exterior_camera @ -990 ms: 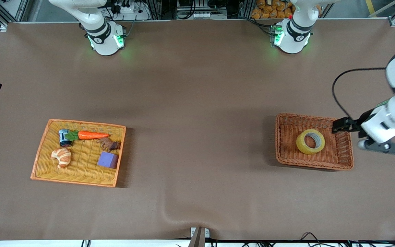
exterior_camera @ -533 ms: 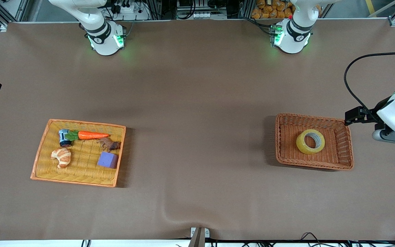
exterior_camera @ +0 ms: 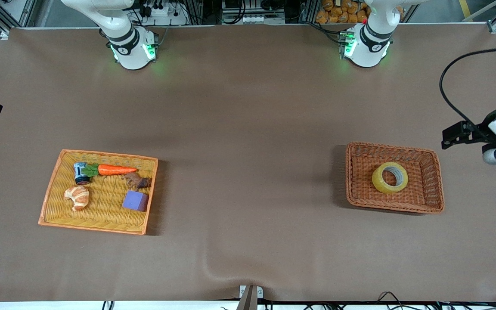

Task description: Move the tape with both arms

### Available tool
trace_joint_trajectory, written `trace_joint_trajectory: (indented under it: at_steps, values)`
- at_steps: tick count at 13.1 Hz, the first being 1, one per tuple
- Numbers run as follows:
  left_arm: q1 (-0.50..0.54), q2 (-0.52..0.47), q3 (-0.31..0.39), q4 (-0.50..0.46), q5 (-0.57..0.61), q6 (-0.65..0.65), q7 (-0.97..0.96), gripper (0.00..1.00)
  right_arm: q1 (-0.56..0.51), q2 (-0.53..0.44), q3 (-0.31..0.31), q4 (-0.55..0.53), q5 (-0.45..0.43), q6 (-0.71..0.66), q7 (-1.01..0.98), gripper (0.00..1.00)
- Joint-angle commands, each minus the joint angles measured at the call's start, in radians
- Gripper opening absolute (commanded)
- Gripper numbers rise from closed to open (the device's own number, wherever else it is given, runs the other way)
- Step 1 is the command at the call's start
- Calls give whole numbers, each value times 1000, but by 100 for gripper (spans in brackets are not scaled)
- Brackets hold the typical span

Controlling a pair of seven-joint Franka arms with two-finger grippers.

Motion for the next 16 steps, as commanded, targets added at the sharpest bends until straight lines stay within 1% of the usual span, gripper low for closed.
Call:
trace_joint_trajectory:
  at_steps: [1,4,8,10,11,12,13,14,16]
  values:
    - [8,-31,-12,-10,15,-21,-11,100,1,26,12,11,4,-35,1,100]
    - [8,-43,-15,-27,18,-32,-14,100,20,40,12,11,-3,-64,3,100]
    - [2,-52,-21,-32,8,-32,-46,100,30,60,13,14,-5,-66,3,100]
    - [-4,-84,-12,-76,6,-11,-58,100,29,66,13,16,-6,-64,7,100]
    - [-30,-104,-5,-101,2,-6,-77,100,20,64,13,16,0,-64,9,100]
    - [-59,-126,32,-136,-8,9,-103,100,18,66,12,13,9,-60,9,100]
    - [-114,-161,87,-195,-9,46,-104,100,21,66,12,13,7,-56,9,100]
    - [-138,-191,118,-252,-12,70,-104,100,26,66,12,10,3,-50,11,100]
    - [-139,-235,120,-288,-15,71,-114,100,27,64,12,7,6,-40,11,100]
